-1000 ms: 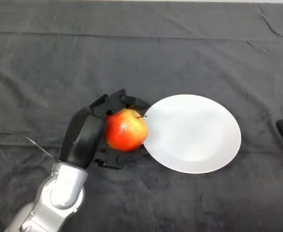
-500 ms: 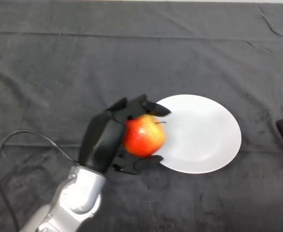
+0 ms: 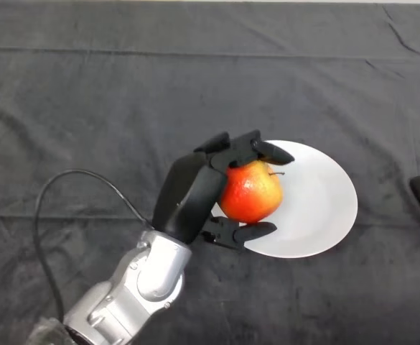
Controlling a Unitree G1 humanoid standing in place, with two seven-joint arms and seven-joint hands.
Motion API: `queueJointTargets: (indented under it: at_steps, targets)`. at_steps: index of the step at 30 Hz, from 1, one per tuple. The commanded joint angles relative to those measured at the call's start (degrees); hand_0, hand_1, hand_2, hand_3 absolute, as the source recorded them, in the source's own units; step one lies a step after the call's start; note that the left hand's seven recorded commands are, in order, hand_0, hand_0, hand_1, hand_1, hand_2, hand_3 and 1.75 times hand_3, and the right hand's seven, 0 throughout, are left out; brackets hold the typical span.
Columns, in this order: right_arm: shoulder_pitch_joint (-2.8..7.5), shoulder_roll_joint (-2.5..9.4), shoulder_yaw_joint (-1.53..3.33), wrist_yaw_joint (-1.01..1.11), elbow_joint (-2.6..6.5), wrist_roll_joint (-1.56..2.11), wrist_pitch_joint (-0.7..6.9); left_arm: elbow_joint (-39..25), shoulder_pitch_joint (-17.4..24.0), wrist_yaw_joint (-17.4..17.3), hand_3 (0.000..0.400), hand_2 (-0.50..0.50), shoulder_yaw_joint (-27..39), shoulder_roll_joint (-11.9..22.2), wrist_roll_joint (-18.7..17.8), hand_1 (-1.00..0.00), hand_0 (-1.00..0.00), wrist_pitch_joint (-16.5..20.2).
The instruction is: Move the apple to the plate
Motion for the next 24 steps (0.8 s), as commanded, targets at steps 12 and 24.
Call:
queueJointTargets:
  at_steps: [12, 24]
  targets:
    - [-0.8, -1.29, 0.22, -0.3, -0.73, -0.11, 0.4, 6.0, -7.08, 2.64, 0.4, 0.0, -5.78, -0.42, -3.13, -1.0, -1.0, -1.53]
    - [-0.88, -1.37, 0.2, -0.19, -0.51, -0.11, 0.4, 7.15, -8.39, 3.26, 0.4, -0.2, -8.43, -0.05, -3.83, -0.6, -1.0, -1.59]
